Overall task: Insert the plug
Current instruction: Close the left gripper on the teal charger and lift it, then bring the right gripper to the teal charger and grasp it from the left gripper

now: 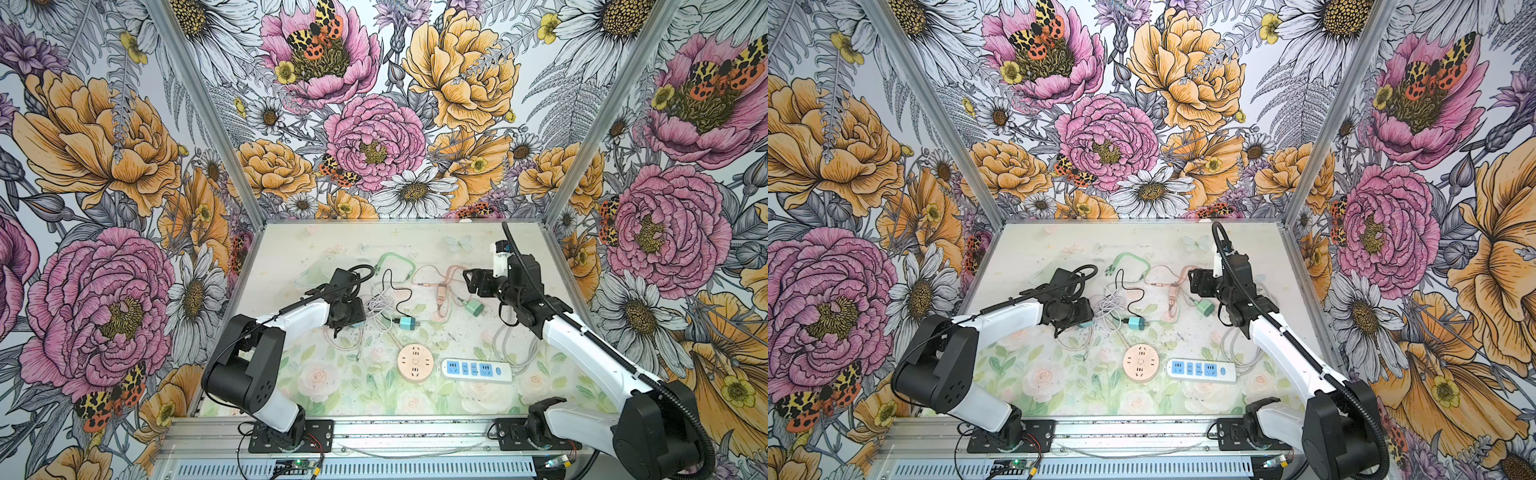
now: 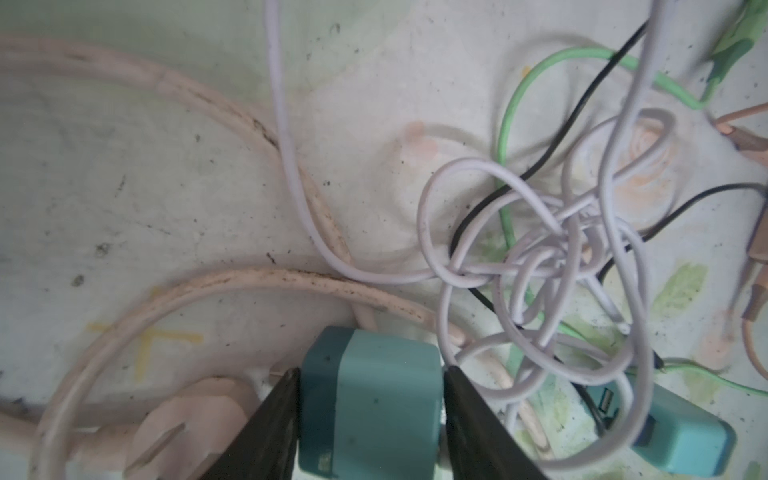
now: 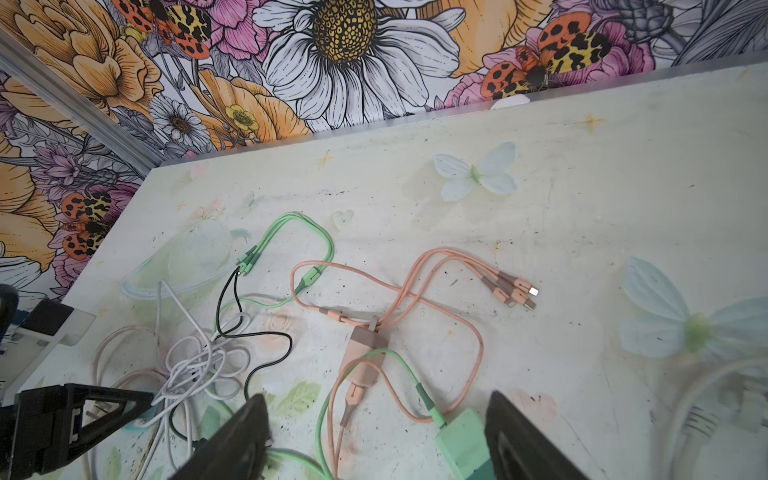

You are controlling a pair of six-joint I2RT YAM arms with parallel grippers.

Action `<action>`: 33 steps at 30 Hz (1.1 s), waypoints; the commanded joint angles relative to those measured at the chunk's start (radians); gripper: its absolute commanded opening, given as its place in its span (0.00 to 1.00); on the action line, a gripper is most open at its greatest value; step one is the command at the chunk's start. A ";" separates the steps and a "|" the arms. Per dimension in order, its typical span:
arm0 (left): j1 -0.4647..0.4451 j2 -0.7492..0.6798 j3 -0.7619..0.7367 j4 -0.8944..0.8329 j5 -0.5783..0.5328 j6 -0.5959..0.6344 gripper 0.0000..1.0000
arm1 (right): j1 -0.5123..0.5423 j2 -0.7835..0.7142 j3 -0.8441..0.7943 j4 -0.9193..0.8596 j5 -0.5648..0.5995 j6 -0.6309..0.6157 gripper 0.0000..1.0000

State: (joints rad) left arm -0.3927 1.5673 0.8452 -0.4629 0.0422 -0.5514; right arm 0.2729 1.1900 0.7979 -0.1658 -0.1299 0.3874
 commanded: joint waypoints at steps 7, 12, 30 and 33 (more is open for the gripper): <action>-0.022 0.026 0.019 0.023 0.005 -0.038 0.43 | 0.049 -0.002 0.012 0.006 -0.017 0.022 0.82; -0.006 -0.066 0.001 0.025 0.007 -0.063 0.41 | 0.091 0.011 0.023 0.006 -0.022 0.042 0.81; 0.090 -0.381 -0.118 0.125 0.149 -0.192 0.42 | 0.435 0.101 -0.093 0.494 -0.103 0.079 0.79; 0.090 -0.403 -0.122 0.130 0.159 -0.198 0.42 | 0.499 0.146 -0.094 0.531 -0.069 0.065 0.79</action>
State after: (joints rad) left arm -0.3092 1.1931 0.7307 -0.3908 0.1555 -0.7189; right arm 0.7338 1.2991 0.7090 0.2195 -0.1989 0.4423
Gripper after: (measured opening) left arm 0.477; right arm 0.789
